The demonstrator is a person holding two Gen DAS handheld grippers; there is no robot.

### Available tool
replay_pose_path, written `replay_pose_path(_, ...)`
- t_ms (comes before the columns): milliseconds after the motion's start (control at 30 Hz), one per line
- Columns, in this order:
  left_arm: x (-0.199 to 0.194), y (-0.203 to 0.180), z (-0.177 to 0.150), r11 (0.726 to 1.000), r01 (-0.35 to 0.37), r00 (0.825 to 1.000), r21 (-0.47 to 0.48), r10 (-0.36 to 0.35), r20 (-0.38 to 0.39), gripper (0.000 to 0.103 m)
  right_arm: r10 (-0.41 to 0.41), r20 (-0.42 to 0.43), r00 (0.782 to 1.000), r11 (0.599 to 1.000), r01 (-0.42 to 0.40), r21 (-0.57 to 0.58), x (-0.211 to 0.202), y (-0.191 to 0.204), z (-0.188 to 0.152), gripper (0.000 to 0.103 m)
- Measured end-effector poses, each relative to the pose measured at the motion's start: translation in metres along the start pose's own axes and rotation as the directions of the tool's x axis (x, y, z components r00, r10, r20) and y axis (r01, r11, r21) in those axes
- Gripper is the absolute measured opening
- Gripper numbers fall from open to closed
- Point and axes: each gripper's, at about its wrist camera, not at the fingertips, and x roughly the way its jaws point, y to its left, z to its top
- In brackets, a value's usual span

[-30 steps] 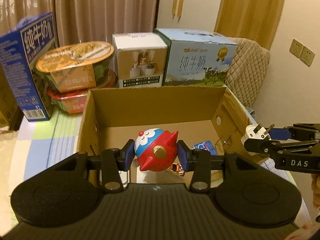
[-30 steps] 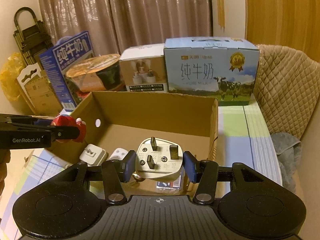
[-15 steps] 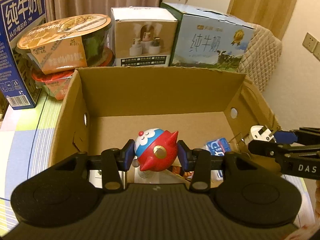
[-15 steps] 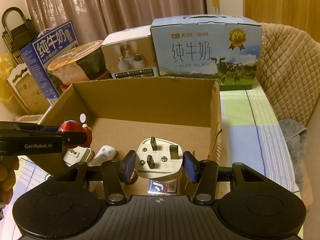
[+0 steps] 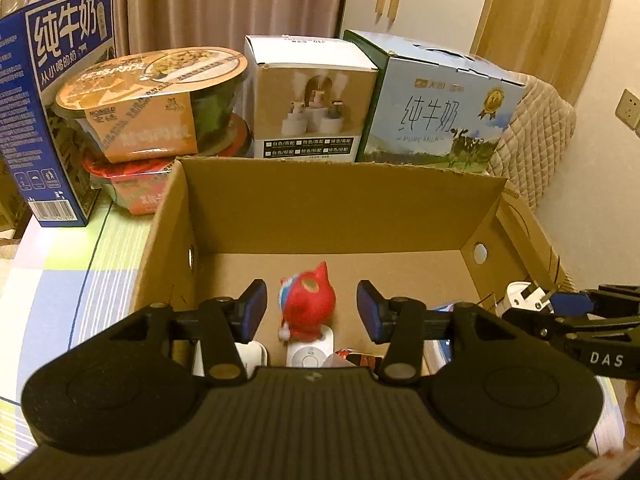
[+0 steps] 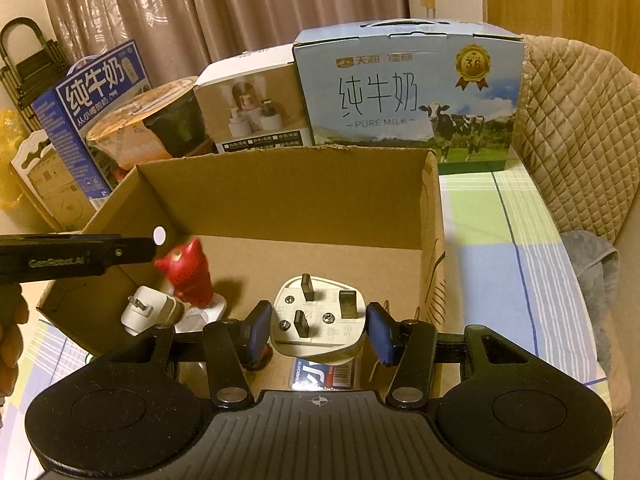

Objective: Organize rigid objects
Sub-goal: 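Open the left gripper over the box while the right gripper releases the UK plug inside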

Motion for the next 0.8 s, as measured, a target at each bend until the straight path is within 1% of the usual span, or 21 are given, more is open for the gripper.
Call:
replay_pose_path(167,-0.006,0.002,-0.002,1.0,-0.005,1.0,0.004,0.005,-0.001,0.044,-0.003,0.0,1.0,1.0,0.003,0.0,-0.002,0.001,0.001,0.048)
replay_pose_path(233,-0.008,0.003,-0.003,1.0,-0.008,1.0,0.005,0.008,0.001,0.048,-0.004,-0.001,1.0,1.0,0.004,0.003,-0.002,0.001,0.001,0.048)
replay_pose_path(567,-0.01,0.005,-0.005,1.0,-0.012,1.0,0.008,0.012,-0.004,0.048,-0.002,-0.004,1.0,1.0,0.003,0.003,-0.001,0.006,0.003,0.048)
replay_pose_path(667,-0.011,0.006,-0.006,1.0,-0.014,1.0,0.005,0.014,-0.002,0.051,0.001,-0.001,1.0,1.0,-0.001,0.01,-0.001,0.007,0.004,0.048)
replay_pose_path(767,-0.012,0.007,-0.007,1.0,-0.016,1.0,0.004,0.016,0.002,0.053,0.032,0.01,0.999,0.999,-0.032,0.025,-0.001,0.006,0.005,0.048)
replay_pose_path(800,-0.013,0.007,-0.007,1.0,-0.018,1.0,0.004,0.018,0.004,0.055,0.052,0.02,0.998,0.998,-0.053,0.032,-0.001,0.005,0.006,0.049)
